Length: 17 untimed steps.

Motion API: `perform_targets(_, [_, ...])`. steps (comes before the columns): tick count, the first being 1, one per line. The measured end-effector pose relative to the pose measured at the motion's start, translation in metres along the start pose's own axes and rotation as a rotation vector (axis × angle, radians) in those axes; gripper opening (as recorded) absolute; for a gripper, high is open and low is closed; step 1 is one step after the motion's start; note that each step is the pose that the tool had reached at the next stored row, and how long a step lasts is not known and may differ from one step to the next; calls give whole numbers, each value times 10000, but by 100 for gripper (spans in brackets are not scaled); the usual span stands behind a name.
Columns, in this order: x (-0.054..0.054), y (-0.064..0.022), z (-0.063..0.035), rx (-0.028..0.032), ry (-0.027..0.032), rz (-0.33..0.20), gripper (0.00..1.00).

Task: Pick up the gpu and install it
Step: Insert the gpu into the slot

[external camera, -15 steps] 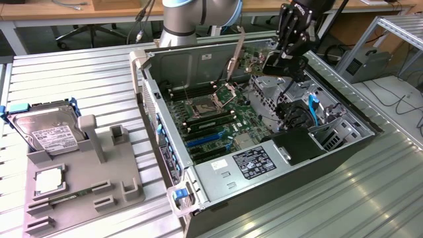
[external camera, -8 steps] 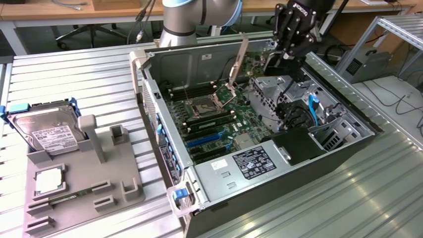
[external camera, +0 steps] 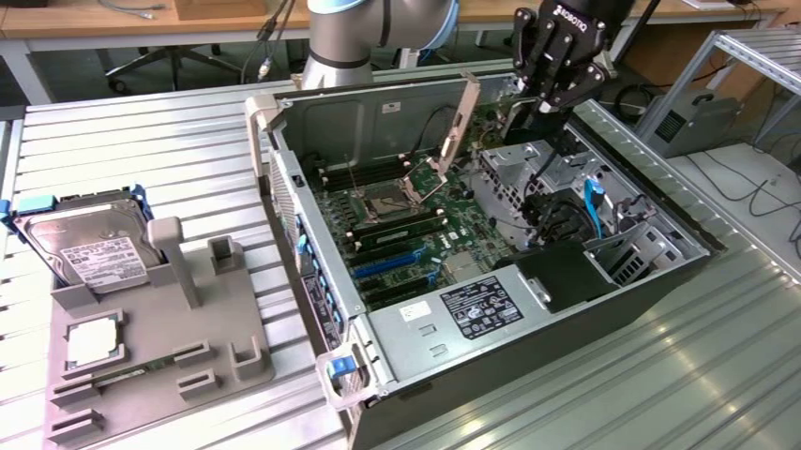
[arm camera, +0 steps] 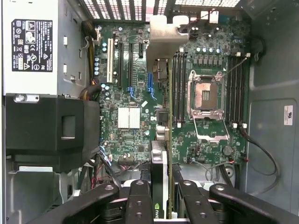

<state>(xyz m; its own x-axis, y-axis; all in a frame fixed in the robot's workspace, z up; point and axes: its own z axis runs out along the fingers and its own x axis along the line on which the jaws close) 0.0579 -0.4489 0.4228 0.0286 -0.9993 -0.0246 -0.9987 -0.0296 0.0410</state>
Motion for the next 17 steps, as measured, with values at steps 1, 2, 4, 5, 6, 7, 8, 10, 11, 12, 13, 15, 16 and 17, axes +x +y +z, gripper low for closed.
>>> perform_targets(1, [0, 0, 0, 0, 0, 1, 27])
perform_targets(2, [0, 0, 0, 1, -1, 0, 27])
perform_targets(4, [0, 5, 3, 19, -5, -2, 27])
perform_targets(5, [-1, 11, 6, 41, -5, -1, 27])
perform_targets(6, [0, 18, 9, 70, -2, -2, 27])
perform_targets(7, [0, 26, 15, 98, -1, -2, 27])
perform_targets(8, [0, 37, 21, 127, -1, -3, 27])
perform_targets(10, [-1, 59, 29, 136, -1, 23, 27])
perform_targets(11, [-1, 68, 36, 139, -4, 122, 27])
perform_targets(12, [-1, 77, 41, 141, -8, 227, 27])
perform_targets(13, [-1, 82, 44, 143, -10, 279, 27])
perform_targets(15, [-1, 85, 44, 143, -9, 310, 27])
perform_targets(16, [-1, 85, 45, 143, -10, 313, 27])
perform_targets(17, [-1, 85, 45, 143, -10, 313, 27])
